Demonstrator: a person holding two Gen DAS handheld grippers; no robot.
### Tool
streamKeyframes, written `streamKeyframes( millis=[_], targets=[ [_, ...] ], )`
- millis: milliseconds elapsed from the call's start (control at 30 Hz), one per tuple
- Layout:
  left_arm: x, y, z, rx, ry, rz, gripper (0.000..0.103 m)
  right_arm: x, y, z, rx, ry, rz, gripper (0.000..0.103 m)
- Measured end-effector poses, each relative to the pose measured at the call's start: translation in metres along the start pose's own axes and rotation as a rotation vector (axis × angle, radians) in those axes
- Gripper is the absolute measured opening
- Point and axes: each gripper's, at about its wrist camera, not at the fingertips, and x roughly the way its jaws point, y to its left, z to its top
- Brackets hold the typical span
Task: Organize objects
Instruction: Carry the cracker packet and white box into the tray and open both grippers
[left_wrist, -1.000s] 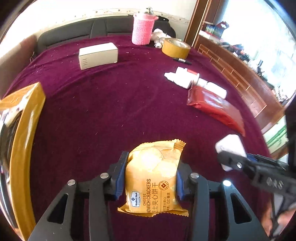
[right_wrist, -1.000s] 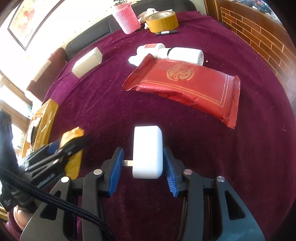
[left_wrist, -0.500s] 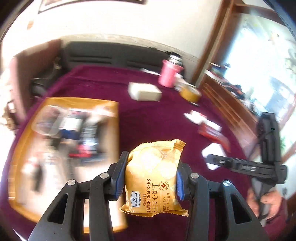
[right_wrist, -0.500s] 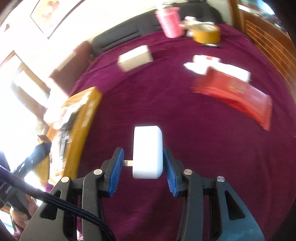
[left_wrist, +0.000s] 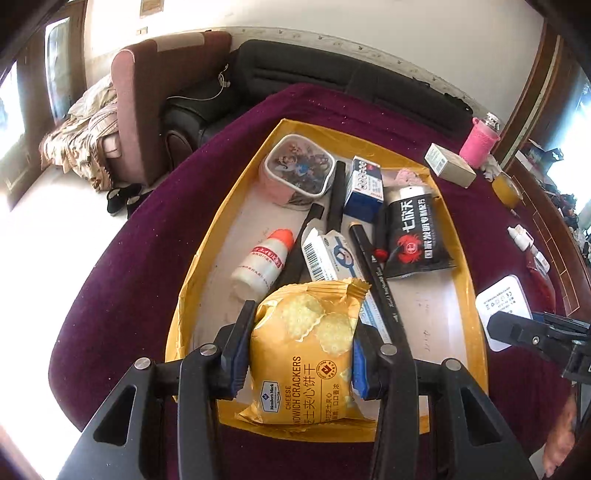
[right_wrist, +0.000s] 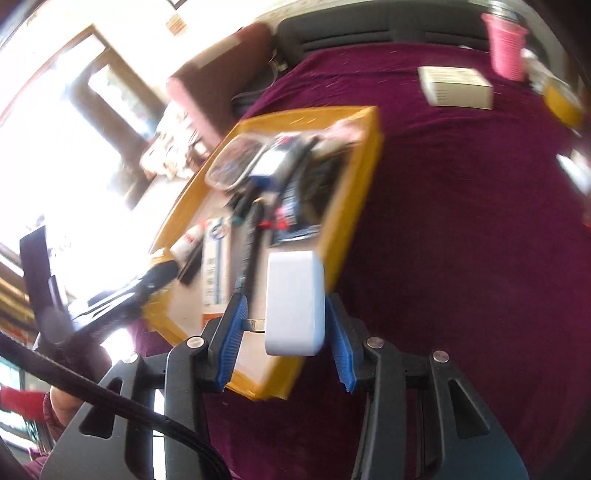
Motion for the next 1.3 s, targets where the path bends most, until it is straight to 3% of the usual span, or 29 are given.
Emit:
streamKeyframes(
  millis=[200,467,533,633,800,900,1000,1167,1300],
  targets=[
    [0.015,-0.009,-0.009,0.048,-0.015,0.075,0.041,0.047,0.032,0.006,-0.078,0.047,-0.086,0.042],
    [-0.006,0.008,-0.008,-0.023,-0.061,0.026,0.048,0.075,0.041,0.006,-0.105,0.088,-0.134,0.042],
    [-0.014,0.012,-0.006,-0.048,-0.08,0.007,0.055,0.073,0.042,0.008,-0.099,0.083,-0.132,0.042],
    [-0.023,0.015,-0.004,-0.071,-0.1,-0.014,0.057,0.066,0.042,0.013,-0.085,0.059,-0.116,0.042],
    [-0.036,0.014,-0.006,-0.095,-0.126,-0.036,0.057,0.034,0.028,0.013,-0.031,-0.033,-0.075,0.043],
    [-0.04,0.008,-0.006,-0.09,-0.14,-0.044,0.058,0.008,0.004,0.008,0.029,-0.108,-0.077,0.049],
    [-0.038,-0.009,-0.002,-0.064,-0.124,-0.079,0.059,-0.012,-0.022,0.003,0.074,-0.161,-0.119,0.05],
    [-0.017,-0.053,0.024,-0.045,0.0,-0.295,0.059,-0.033,-0.065,-0.011,0.174,-0.185,-0.117,0.05],
    [0.021,-0.088,0.046,-0.037,0.088,-0.255,0.059,-0.049,-0.091,-0.021,0.239,-0.211,-0.085,0.05]
  ],
)
